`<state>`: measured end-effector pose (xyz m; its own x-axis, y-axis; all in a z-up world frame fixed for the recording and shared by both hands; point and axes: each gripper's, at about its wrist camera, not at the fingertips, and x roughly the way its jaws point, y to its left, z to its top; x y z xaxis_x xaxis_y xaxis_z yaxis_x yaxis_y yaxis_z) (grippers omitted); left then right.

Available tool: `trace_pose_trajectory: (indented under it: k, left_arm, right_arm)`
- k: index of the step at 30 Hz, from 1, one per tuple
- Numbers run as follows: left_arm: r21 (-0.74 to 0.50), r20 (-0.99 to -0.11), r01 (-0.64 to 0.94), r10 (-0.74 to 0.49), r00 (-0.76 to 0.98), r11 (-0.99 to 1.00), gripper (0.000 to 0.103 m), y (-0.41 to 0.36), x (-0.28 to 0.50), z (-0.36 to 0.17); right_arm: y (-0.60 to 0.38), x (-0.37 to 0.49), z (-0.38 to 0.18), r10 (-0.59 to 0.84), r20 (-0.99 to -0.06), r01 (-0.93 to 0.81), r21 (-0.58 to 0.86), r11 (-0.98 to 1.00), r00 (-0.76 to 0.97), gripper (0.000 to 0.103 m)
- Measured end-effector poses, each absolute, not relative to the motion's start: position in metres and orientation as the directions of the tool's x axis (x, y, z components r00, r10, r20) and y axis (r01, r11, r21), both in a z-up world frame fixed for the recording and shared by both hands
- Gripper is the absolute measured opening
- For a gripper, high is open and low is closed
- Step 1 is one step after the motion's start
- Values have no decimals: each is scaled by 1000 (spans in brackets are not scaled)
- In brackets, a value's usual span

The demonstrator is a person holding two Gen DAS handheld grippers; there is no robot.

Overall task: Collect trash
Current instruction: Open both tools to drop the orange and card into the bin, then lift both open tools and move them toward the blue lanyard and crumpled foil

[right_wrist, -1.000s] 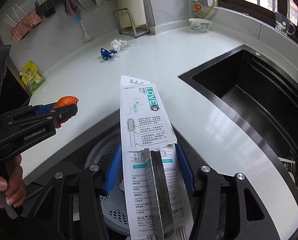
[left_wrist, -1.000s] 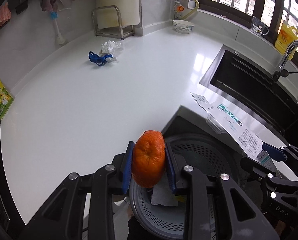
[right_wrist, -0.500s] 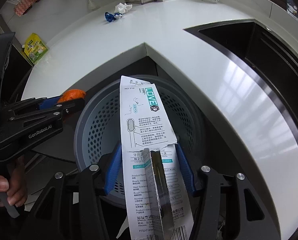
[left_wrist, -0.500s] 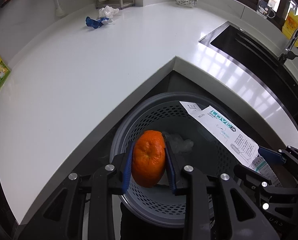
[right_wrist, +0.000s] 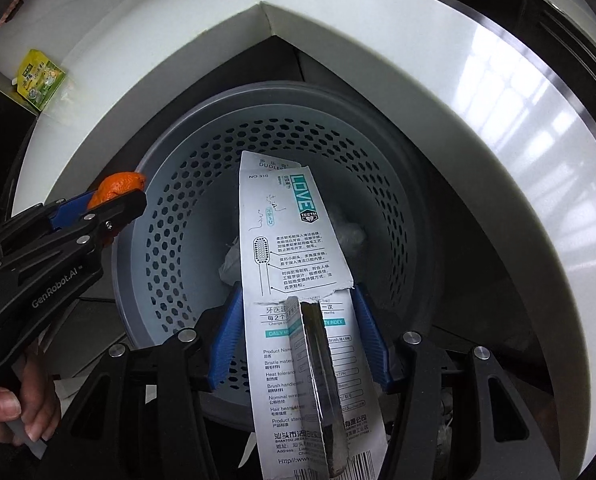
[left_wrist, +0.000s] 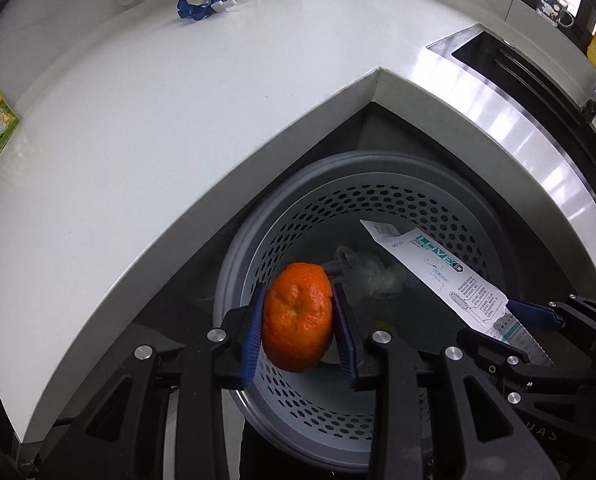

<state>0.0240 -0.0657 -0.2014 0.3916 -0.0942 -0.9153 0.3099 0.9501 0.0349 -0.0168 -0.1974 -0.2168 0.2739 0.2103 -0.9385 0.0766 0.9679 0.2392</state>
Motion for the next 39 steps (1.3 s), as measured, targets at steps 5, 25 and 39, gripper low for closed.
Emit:
trace_pose_trajectory:
  k: [5,25,39]
  left_arm:
    - [45,-911,301,-85,403,953,50,-65,23,-200]
    - [35,-891,284,-99,442,958,57,-62,20,-181]
    - [27,-852,255,-112,512,967,62,-59,13,-137]
  right_arm:
    - [-201,-16,-214,203,-935,73,233,970,290,60]
    - [-204,-25,-199,189,-923,76,226,971,336,60]
    - [-208,-30,-167,199,-895,42,235,971,400,61]
